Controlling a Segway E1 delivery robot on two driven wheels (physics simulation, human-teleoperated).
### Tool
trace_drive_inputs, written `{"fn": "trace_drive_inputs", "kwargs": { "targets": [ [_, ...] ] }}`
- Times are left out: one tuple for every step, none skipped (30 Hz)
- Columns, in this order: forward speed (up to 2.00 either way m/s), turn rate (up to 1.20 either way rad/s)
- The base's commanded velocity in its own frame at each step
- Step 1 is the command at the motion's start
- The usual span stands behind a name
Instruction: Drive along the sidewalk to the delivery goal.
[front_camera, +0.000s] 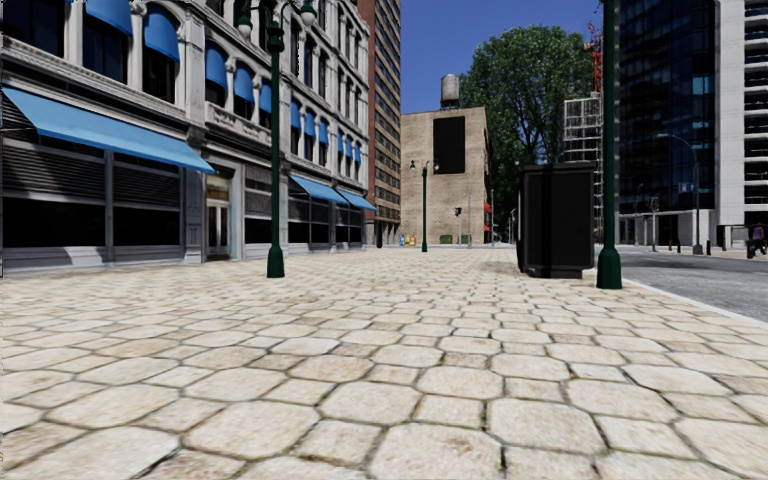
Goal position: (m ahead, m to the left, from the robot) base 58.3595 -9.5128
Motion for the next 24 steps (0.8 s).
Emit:
{"fn": "trace_drive_inputs", "kwargs": {
  "targets": [
    [2.00,0.00],
    [2.00,0.00],
    [2.00,0.00],
    [2.00,0.00],
    [2.00,0.00],
    [2.00,0.00],
    [2.00,0.00],
    [2.00,0.00],
    [2.00,0.00],
    [2.00,0.00],
    [2.00,0.00],
    [2.00,0.00],
    [2.00,0.00],
    [2.00,0.00],
    [2.00,0.00],
    [2.00,0.00],
    [2.00,0.00],
    [2.00,0.00],
    [2.00,0.00],
    [2.00,0.00],
    [2.00,0.00],
    [2.00,0.00],
    [2.00,0.00],
    [2.00,0.00]
  ]
}}
